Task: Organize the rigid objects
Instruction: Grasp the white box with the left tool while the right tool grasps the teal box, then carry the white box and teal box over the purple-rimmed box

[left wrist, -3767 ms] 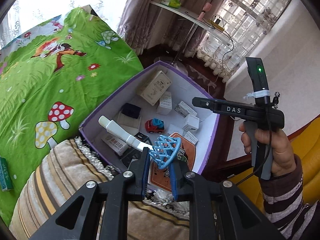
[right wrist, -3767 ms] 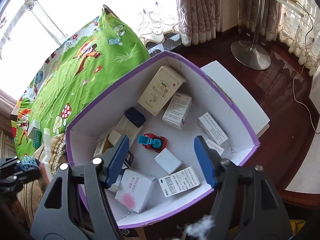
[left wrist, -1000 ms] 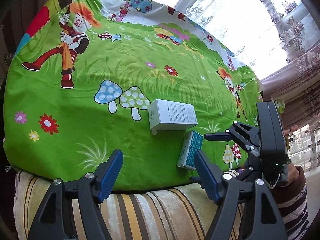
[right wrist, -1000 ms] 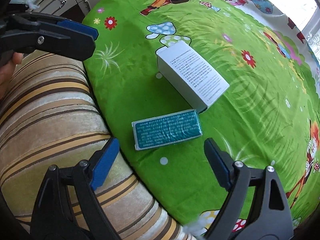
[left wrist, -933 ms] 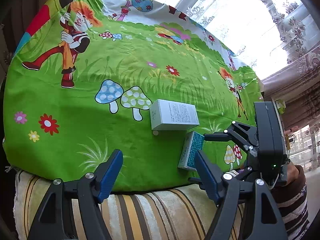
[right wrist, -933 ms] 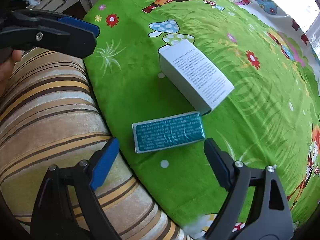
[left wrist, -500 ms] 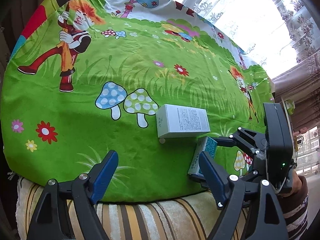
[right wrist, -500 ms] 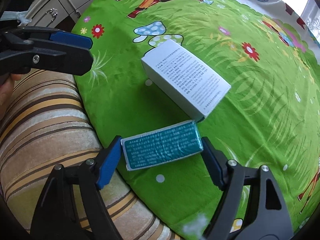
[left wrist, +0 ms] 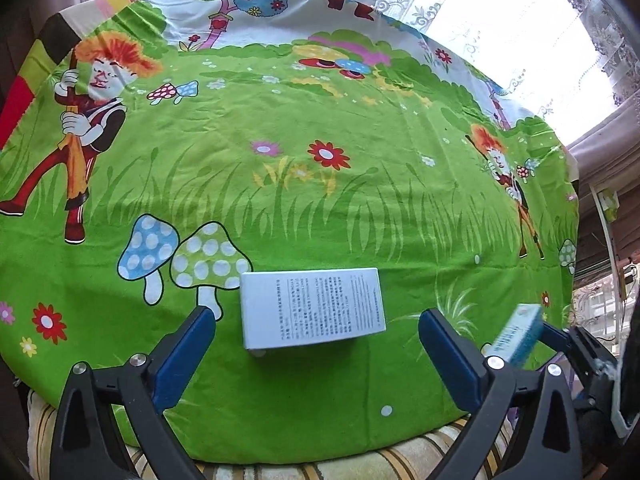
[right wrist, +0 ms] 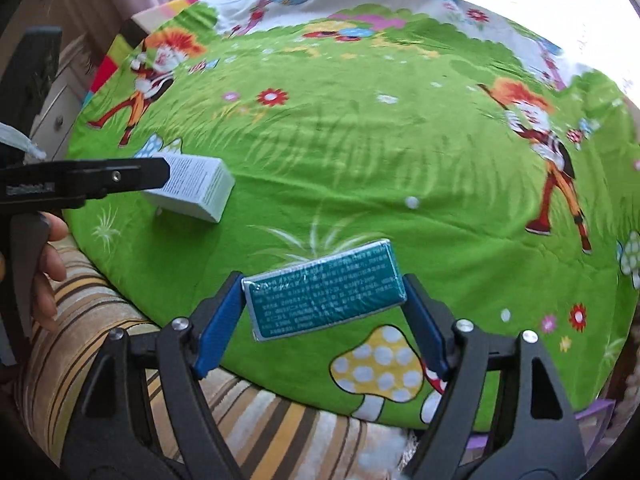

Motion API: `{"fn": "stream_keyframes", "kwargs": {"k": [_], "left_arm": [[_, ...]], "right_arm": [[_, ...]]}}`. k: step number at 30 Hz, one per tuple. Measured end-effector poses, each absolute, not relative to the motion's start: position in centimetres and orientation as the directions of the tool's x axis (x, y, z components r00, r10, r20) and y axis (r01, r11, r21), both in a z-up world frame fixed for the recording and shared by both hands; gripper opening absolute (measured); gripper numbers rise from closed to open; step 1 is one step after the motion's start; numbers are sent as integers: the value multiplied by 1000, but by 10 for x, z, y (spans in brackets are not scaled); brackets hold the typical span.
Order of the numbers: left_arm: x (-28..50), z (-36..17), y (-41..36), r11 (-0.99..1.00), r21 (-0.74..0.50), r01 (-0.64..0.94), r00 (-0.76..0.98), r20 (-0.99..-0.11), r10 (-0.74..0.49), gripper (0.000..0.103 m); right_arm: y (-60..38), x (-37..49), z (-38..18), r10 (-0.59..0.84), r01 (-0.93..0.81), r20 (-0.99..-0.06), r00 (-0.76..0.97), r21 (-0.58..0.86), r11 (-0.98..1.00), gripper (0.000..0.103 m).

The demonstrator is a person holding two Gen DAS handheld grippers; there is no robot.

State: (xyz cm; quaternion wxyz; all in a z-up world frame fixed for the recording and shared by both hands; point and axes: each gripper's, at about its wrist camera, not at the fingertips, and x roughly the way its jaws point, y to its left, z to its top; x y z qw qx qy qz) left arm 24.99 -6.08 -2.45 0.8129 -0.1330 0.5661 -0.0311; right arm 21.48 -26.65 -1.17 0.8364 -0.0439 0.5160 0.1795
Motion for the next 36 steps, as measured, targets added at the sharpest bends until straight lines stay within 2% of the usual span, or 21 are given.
{"fn": "stream_keyframes", "kwargs": {"k": [11, 13, 14, 19, 27, 36], "left_arm": [[263, -48, -81, 982, -154, -110, 297, -948, -116, 103], [262, -49, -81, 986, -127, -109, 302, -949, -89, 97], [262, -50, -82, 988, -113, -108, 301, -951, -76, 89], [258, -45, -90, 993, -94, -72, 317, -946, -66, 88], [242, -16, -129, 988, -151, 30, 370, -917, -152, 88], [199, 15, -219, 944, -228, 238, 364, -880, -304, 88]], "right_arm": [[-354, 167, 10, 181, -133, -844, 505, 132, 982, 80], [-371, 156, 11, 168, -96, -842, 513, 137, 986, 80], [-380, 150, 12, 157, -77, -841, 517, 137, 988, 80], [-426, 121, 12, 105, 21, -846, 522, 136, 990, 80], [-491, 73, 5, 23, 182, -861, 508, 134, 974, 80], [-543, 28, -1, -35, 318, -863, 505, 147, 937, 80]]}}
